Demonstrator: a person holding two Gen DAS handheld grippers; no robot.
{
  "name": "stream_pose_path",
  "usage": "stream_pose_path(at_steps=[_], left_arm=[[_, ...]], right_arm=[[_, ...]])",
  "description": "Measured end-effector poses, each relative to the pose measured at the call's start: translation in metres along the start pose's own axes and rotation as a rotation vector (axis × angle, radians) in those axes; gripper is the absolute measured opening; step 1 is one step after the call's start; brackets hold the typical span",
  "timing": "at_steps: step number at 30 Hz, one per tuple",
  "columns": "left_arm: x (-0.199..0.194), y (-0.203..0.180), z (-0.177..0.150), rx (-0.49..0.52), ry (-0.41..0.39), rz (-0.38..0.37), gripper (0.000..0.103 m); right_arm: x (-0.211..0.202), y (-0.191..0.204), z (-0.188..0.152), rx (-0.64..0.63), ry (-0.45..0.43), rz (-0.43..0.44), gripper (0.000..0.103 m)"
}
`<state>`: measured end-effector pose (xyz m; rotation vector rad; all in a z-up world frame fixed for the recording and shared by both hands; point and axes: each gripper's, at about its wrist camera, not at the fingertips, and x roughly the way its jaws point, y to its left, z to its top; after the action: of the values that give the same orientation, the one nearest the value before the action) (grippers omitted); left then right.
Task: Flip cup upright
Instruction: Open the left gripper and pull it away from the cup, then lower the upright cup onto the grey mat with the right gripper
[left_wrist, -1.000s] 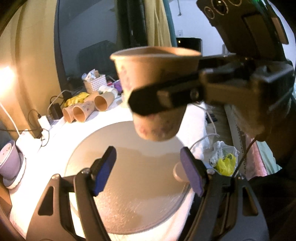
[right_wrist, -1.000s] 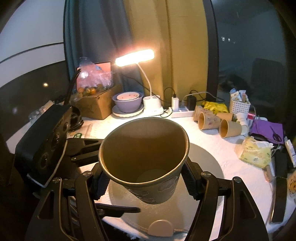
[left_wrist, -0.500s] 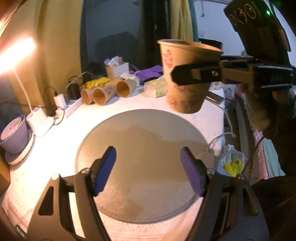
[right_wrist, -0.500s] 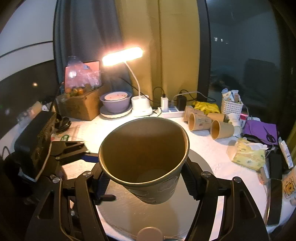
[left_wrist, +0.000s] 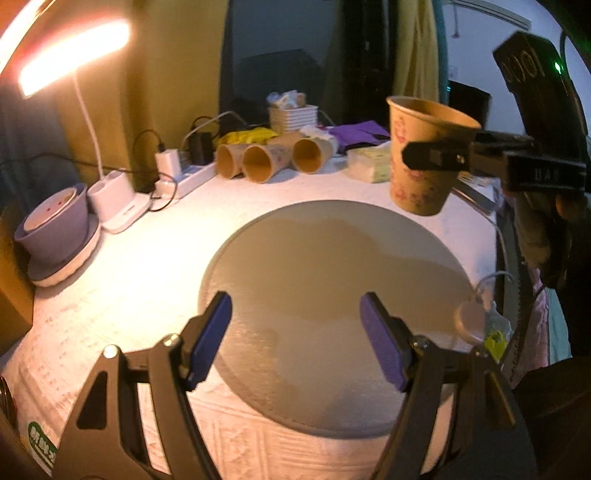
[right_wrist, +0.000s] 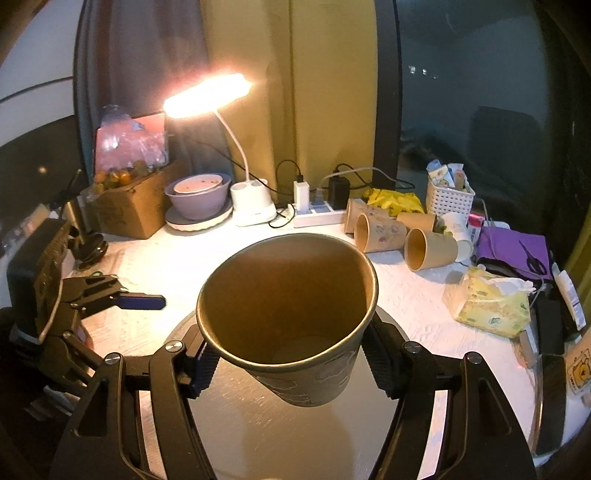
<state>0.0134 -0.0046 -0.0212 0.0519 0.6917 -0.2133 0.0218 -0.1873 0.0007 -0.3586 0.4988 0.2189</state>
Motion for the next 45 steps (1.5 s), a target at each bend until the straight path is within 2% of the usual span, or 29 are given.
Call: stream_pose_path(at_steps=[11, 19, 36, 45], left_arm=[[0.015, 0.036, 0.006, -0.131, -0.015, 0.069, 0.073], [0.027, 0.058, 0.013, -0.212, -0.029, 0.088, 0.073], [0.050, 0.073, 0.012, -0.251, -0.006, 0.085, 0.073], [0.047, 0.068, 0.012, -0.243, -0.014, 0.079, 0.073]], right_arm=[[0.040, -0.018, -0.005, 0.054, 0.035, -0.034, 0.071], [0.068, -0.025, -0.006, 0.081, 0.060, -0.031, 0.071], [0.116, -0.034, -0.006, 0.118, 0.108, 0.003, 0.071], [0.121, -0.033, -0.014, 0.122, 0.139, -0.026, 0.072]])
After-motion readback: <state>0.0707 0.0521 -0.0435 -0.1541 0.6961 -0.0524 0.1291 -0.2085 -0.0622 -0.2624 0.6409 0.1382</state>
